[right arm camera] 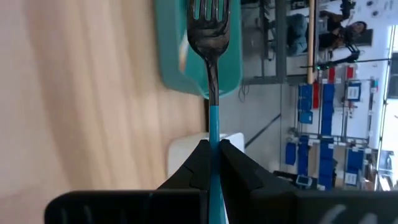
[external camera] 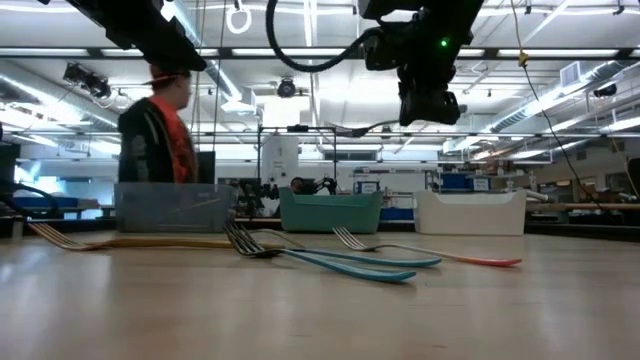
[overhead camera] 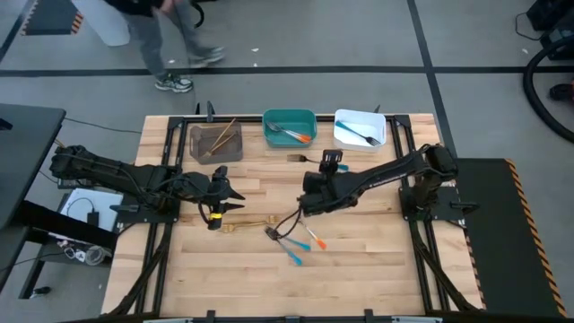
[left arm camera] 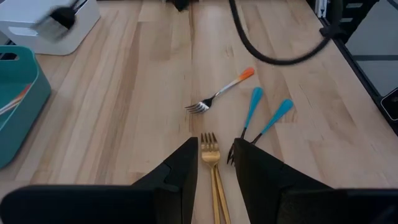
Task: Sort silverware by color (type)
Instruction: Put the blue fork into the white bin
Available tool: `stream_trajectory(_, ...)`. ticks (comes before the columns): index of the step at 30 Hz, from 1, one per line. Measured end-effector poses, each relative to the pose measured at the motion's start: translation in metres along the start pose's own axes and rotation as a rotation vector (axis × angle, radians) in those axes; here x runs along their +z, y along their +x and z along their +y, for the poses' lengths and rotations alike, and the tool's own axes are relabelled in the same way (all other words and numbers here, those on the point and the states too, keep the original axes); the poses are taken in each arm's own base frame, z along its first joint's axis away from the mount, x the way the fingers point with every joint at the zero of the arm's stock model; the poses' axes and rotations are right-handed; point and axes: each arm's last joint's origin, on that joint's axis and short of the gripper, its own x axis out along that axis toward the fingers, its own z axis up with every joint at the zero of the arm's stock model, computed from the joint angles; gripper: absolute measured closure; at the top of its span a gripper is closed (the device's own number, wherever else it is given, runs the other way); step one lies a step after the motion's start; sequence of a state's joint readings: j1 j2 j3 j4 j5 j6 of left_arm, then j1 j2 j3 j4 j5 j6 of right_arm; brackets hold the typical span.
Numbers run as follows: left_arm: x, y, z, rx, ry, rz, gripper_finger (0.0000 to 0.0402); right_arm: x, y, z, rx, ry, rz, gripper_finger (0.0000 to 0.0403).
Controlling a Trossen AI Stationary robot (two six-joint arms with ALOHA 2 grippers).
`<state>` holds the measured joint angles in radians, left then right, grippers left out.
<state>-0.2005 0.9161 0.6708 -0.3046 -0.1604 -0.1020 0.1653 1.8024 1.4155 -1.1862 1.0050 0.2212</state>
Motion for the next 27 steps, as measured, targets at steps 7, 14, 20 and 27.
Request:
stream_trajectory(7,0.0,0.0,0.0,0.0,-0.012,0.0,0.029,-0.009,0.01,-0.039,-0.012,0.041,0.037,0.0378)
stream_trajectory(14,0.0,0.0,0.0,0.0,-0.002,0.0,0.029,-0.019,0.017,-0.071,-0.022,0.061,0.06,0.0378)
stream_trajectory(20,0.0,0.0,0.0,0.0,0.008,0.0,0.029,-0.026,0.026,-0.09,-0.026,0.073,0.093,0.0378)
stream_trajectory(27,0.0,0.0,0.0,0.0,0.003,0.0,0.029,-0.029,0.041,-0.1,-0.002,0.07,0.136,0.0378)
